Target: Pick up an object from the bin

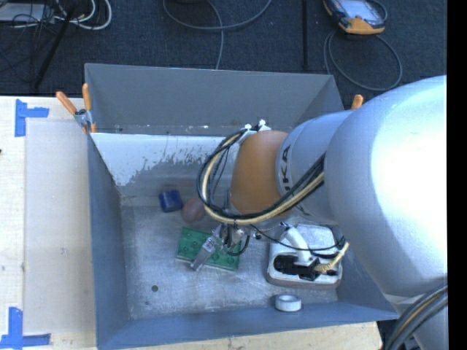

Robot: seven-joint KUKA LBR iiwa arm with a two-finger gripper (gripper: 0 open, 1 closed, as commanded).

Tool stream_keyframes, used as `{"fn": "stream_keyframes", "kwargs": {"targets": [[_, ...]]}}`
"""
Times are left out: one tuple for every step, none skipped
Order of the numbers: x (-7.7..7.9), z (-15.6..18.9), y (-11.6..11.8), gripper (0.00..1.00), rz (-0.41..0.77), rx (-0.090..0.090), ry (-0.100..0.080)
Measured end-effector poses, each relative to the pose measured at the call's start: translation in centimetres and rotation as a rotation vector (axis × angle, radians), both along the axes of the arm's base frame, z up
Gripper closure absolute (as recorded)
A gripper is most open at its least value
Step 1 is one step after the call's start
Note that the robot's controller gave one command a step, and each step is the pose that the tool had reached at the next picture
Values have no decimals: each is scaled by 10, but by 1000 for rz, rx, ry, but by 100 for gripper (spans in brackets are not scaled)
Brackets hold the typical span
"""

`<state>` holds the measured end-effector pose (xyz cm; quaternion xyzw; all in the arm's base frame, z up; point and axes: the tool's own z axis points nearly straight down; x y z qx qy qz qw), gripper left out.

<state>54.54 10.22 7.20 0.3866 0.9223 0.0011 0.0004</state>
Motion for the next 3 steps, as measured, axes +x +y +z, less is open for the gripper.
{"fn": "stream_keyframes", "kwargs": {"targets": [[1,1,0,0,0,0,2],[2,3,0,100,-1,1,-1],[2,6,1,100,1,0,2]]}}
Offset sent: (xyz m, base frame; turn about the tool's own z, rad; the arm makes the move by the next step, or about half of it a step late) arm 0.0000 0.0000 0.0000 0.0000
